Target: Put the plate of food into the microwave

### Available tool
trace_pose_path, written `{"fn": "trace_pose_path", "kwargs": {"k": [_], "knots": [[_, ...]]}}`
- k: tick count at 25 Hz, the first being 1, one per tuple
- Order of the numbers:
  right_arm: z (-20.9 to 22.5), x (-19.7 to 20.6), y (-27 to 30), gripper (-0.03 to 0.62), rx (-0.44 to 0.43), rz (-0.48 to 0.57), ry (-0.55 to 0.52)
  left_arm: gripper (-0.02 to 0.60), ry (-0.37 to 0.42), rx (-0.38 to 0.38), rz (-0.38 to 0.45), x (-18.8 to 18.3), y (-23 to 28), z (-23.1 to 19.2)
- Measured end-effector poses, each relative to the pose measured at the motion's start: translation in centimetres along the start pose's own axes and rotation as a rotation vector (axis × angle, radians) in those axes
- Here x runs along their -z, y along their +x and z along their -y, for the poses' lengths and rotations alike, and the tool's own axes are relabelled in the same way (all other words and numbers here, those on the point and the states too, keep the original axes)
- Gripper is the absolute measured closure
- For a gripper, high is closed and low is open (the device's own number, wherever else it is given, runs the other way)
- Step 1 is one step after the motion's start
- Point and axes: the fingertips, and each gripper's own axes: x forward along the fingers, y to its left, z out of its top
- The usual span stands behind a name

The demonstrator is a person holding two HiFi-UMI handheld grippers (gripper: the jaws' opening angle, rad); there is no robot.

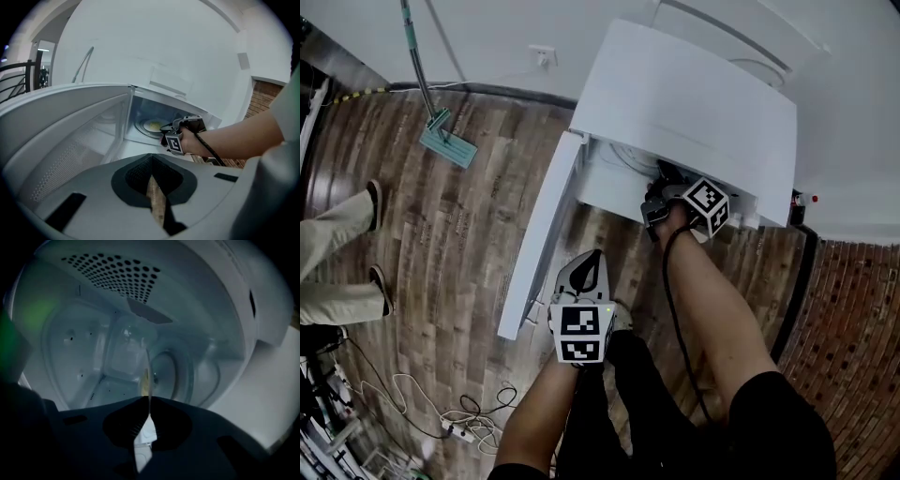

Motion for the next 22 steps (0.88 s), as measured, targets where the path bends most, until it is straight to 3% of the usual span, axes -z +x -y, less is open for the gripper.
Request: {"fn": "trace_pose_path", "kwargs": {"k": [5,10,13,17,20,21,22], "knots": [[0.5,-0.5,0.4,0.544,0.087,0.031,-0.199,0.583,0.009,0.011,-0.026,1.2,0.3,-0.3],[1.2,-1.2,0.3,0.488,0.271,0.048,-0.534,0.583,0.013,0.021,-0.044,1.9,0.6,-0.5],[1.4,-1.6,0.4,0.422,0.404,0.058,-0.718,0.583,0.011,0.026,-0.055,2.4,0.8,-0.7],[1.3,-2.2,0.3,0.359,0.512,0.077,-0.895,0.583,0.011,0.034,-0.065,3.0,0.7,-0.6],[1.1,-2.3,0.2,0.367,0.497,0.075,-0.874,0.583,0.013,0.037,-0.062,2.9,0.8,-0.5],[1.0,-2.1,-0.1,0.435,0.483,0.073,-0.855,0.583,0.011,0.035,-0.061,2.9,0.8,-0.6],[0.8,-1.7,-0.5,0.543,0.46,0.068,-0.84,0.583,0.01,0.033,-0.058,2.7,0.7,-0.7]]}}
